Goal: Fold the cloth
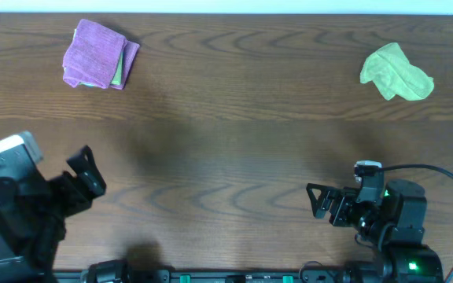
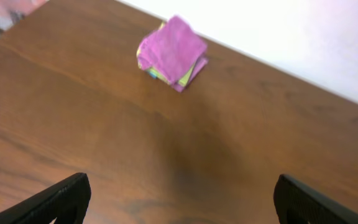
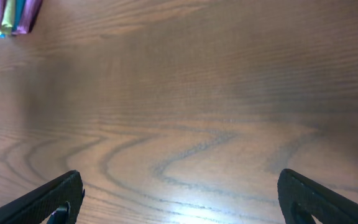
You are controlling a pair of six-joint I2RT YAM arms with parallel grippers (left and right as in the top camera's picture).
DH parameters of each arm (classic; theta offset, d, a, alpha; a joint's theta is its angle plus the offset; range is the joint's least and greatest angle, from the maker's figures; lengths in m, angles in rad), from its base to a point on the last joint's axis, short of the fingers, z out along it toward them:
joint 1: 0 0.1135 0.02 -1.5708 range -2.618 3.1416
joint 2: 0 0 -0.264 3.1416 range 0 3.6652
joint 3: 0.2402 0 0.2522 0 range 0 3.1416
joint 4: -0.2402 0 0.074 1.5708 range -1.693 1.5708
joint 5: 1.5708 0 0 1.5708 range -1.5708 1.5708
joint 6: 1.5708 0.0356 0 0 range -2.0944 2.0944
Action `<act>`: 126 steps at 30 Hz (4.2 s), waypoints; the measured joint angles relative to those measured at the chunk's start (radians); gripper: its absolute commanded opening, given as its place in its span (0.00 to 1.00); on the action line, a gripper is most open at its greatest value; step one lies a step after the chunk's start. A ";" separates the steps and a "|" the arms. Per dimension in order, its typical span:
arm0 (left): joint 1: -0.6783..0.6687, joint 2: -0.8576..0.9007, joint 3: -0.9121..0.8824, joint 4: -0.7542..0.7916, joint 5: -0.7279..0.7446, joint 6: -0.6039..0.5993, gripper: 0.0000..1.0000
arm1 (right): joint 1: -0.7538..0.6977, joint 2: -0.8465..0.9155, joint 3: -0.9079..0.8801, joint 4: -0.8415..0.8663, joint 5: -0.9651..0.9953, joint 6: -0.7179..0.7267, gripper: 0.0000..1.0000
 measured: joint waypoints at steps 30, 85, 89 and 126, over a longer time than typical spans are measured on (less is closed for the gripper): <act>-0.066 -0.689 -0.977 0.268 -0.025 0.157 0.95 | 0.000 0.000 -0.003 -0.001 0.000 0.004 0.99; -0.106 -0.691 -1.052 0.277 -0.126 0.163 0.95 | 0.083 -0.196 -0.150 0.147 0.332 -0.201 0.99; -0.106 -0.692 -1.052 0.277 -0.126 0.163 0.95 | 0.088 -0.334 -0.245 0.146 0.398 -0.227 0.99; -0.106 -0.692 -1.052 0.277 -0.126 0.163 0.95 | 0.077 -0.500 -0.346 0.127 0.386 -0.313 0.99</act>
